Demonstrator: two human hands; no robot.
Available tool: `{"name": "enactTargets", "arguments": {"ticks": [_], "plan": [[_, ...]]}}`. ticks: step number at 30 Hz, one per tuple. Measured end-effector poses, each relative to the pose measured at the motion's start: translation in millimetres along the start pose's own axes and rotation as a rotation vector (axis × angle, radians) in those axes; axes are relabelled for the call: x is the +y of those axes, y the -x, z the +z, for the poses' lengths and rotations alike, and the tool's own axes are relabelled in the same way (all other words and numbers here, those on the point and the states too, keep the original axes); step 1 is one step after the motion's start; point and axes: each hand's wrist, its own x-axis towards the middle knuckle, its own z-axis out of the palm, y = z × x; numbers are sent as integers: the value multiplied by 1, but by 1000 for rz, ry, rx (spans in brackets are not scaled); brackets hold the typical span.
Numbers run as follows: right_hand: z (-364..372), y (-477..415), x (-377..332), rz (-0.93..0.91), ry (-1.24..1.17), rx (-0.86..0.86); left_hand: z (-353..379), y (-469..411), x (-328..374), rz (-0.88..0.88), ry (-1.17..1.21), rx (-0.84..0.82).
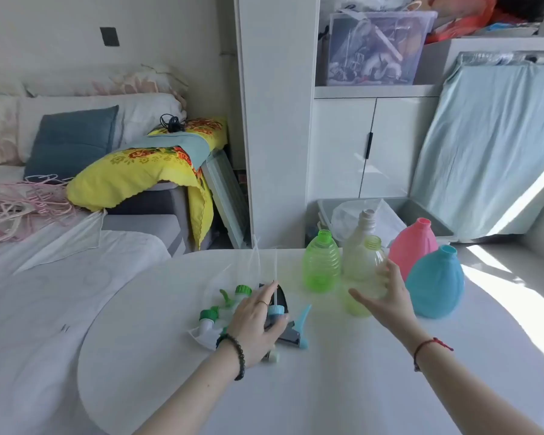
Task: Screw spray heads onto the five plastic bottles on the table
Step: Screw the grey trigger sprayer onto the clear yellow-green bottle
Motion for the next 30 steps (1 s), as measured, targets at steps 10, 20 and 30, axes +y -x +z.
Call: {"name": "enactTargets", "arguments": {"ticks": [10, 20, 30], "plan": [[32, 26, 1, -111, -81, -18, -23, 9, -48, 71, -338, 9], [33, 31, -2, -120, -90, -65, -27, 11, -40, 407, -625, -9], [30, 33, -8, -90, -76, -109, -117, -54, 72, 100, 838, 467]]}}
